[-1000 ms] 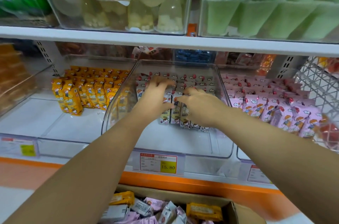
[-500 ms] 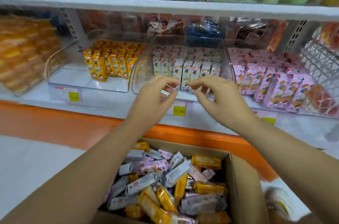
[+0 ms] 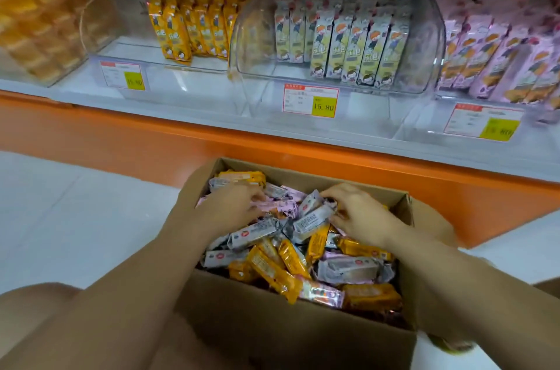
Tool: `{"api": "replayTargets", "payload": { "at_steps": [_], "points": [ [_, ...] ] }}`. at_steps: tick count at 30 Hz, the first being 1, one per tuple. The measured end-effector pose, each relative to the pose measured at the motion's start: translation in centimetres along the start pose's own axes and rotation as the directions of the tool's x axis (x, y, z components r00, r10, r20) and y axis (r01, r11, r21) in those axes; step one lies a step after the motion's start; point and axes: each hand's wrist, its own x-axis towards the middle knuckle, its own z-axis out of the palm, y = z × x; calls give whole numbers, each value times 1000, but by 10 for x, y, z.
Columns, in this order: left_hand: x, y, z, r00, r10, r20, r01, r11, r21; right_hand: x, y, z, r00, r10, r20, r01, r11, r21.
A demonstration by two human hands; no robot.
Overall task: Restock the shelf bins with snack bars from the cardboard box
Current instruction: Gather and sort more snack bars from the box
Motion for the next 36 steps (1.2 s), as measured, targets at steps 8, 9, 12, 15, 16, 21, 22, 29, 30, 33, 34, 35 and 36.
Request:
{"api": "replayTargets", "payload": {
  "at_steps": [8, 9, 12, 15, 16, 21, 22, 29, 30, 33, 34, 35, 36],
  "points": [
    [1, -1, 21, 982, -11, 188, -46, 953, 300, 14, 11, 24, 985, 69, 158, -90, 987, 136],
    [1, 1, 24, 980, -27, 195, -47, 930, 365, 13, 11, 25, 989, 90, 118, -110, 977, 183],
    [2, 4, 26, 979, -30, 203, -61, 903, 425, 8, 11, 28, 988, 149, -45, -131, 954, 270],
    [3, 9, 15, 988, -13, 154, -39, 944, 328, 2, 9, 27, 975, 164, -151, -106, 936, 336],
    [3, 10, 11, 995, 12, 104, -40, 964, 264, 0, 7, 23, 971, 166, -174, -95, 930, 355],
    [-2, 26, -20, 998, -2, 62, 20, 956, -292, -6, 1, -9, 968, 154, -200, -64, 915, 398],
    [-4, 30, -25, 997, -4, 76, 33, 923, -384, -8, -1, -16, 968, 151, -199, -52, 901, 431],
    [-17, 45, -45, 988, 74, 133, 56, 636, -770, -37, -26, -74, 940, 124, -317, 56, 861, 505],
    [-19, 47, -48, 988, 77, 131, 59, 602, -797, -42, -30, -83, 929, 140, -343, 72, 840, 538],
    [-25, 52, -54, 992, 77, 102, 48, 518, -854, -51, -40, -99, 878, 223, -424, 108, 769, 629],
    [-27, 53, -56, 994, 73, 87, 38, 512, -858, -53, -42, -101, 858, 251, -449, 118, 753, 647],
    [-28, 54, -58, 996, 59, 63, 24, 512, -859, -56, -45, -102, 837, 282, -469, 127, 733, 668],
    [-30, 55, -60, 998, 56, 37, 4, 506, -863, -58, -47, -102, 819, 315, -480, 143, 698, 702]
  ]
}}
